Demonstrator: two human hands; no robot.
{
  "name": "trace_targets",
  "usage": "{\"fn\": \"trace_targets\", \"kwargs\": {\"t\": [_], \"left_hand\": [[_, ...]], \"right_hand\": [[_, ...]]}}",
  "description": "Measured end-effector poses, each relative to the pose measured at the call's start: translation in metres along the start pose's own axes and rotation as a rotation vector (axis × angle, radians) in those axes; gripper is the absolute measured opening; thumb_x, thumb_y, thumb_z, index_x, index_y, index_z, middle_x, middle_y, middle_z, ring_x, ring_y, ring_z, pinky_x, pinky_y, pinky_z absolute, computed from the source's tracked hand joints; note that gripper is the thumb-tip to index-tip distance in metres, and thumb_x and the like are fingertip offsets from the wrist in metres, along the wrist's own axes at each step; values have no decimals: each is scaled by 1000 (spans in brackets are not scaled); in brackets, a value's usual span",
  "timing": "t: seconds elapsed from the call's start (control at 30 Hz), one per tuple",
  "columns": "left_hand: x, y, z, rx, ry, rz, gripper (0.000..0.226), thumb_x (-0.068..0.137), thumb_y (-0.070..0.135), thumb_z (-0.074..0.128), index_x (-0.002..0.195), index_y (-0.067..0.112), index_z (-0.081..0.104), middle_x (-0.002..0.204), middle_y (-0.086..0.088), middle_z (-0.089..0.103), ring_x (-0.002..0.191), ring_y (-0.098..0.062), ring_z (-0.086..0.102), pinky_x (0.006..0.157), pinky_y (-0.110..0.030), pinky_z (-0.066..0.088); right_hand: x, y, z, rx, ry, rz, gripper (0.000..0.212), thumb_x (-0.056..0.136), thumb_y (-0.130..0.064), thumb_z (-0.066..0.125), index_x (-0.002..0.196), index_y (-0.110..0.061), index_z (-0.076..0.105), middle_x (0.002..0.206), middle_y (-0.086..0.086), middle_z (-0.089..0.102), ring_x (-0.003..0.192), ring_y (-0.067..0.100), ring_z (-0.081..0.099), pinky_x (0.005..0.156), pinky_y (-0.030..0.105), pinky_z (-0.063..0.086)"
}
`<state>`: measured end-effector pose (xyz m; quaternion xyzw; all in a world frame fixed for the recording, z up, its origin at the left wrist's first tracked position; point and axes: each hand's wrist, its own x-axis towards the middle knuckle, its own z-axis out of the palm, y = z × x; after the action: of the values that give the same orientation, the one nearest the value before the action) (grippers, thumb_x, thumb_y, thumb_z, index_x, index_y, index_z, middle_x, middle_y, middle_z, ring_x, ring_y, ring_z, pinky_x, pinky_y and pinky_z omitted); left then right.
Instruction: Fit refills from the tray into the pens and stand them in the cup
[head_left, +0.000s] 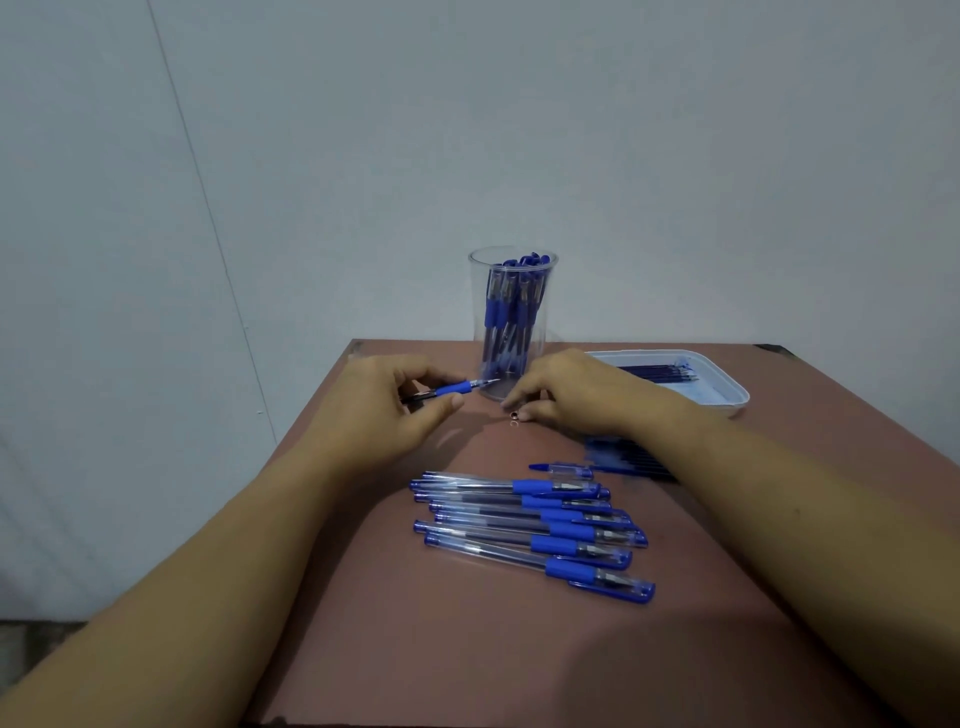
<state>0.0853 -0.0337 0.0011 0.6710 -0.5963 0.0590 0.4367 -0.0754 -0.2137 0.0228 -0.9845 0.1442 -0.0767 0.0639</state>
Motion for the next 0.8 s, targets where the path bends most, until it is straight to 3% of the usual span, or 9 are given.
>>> {"fn": "trace_targets", "kwargs": {"t": [0.13,0.3,0.47,0.6,0.8], "left_hand": [[-1,2,2,12,-14,-9,15,83,32,76,95,41,73,67,25,64,66,-7,58,56,-13,44],[-6,8,5,-7,-59,4,15,84,35,75,96,42,73,72,13,68,69,-11,60,58,-17,47],[-9,22,21,-88,-111,75,18,83,31,76,99,39,74,81,18,71,69,-14,65,65,-31,54],[-10,33,28,-87,-112,119,19,83,31,76,96,44,72,79,15,72,66,-15,63,61,-31,53],[-11,33,30,-88,-116,122,20,83,30,77,99,42,72,84,13,73,69,-17,66,63,-36,55]], "right_hand": [[-4,-1,0,-7,-20,3,17,92,-30,65,106,-22,72,94,-13,55,87,4,50,77,19,35],[-41,-5,-14,146,95,49,6,92,-27,65,94,-21,65,81,-12,65,72,-1,59,66,12,43],[-88,-11,-20,354,263,51,11,85,-17,73,87,-26,66,78,-12,66,73,1,58,65,9,44],[-101,-8,-7,486,413,65,23,82,-18,76,83,-37,64,80,-14,67,72,8,60,66,15,49],[-96,-10,-1,536,432,39,17,81,-19,77,86,-32,67,82,-16,67,71,5,60,69,20,52]]}}
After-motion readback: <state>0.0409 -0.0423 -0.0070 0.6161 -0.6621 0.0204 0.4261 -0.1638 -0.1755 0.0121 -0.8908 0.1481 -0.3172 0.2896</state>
